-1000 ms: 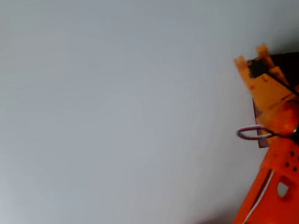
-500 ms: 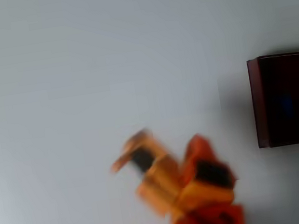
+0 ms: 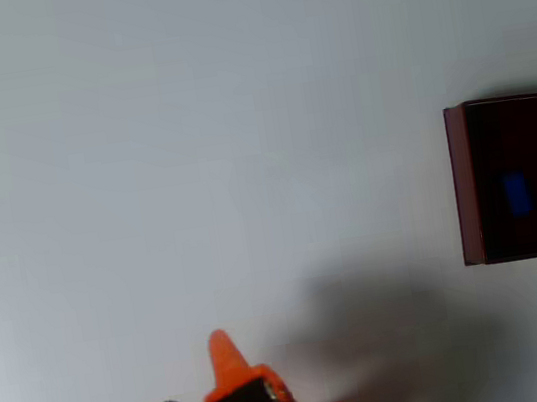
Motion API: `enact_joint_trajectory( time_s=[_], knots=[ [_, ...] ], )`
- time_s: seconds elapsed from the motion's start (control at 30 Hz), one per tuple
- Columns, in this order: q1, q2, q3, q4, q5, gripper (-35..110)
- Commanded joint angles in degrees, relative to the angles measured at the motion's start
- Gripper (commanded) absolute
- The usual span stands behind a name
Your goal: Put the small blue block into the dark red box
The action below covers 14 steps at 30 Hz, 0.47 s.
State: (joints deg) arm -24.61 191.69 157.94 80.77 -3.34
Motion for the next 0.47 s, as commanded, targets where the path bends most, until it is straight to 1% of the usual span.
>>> enact_joint_trajectory(
  time_s=[0.0, 0.17, 0.43],
  knots=[
    [-5.6, 0.5, 1.8, 1.1, -3.6, 0],
    [-7.6, 0.7, 5.1, -0.7, -5.9, 0],
    [-9.8, 1.1, 7.2, -1.1, -4.7, 0]
  ],
)
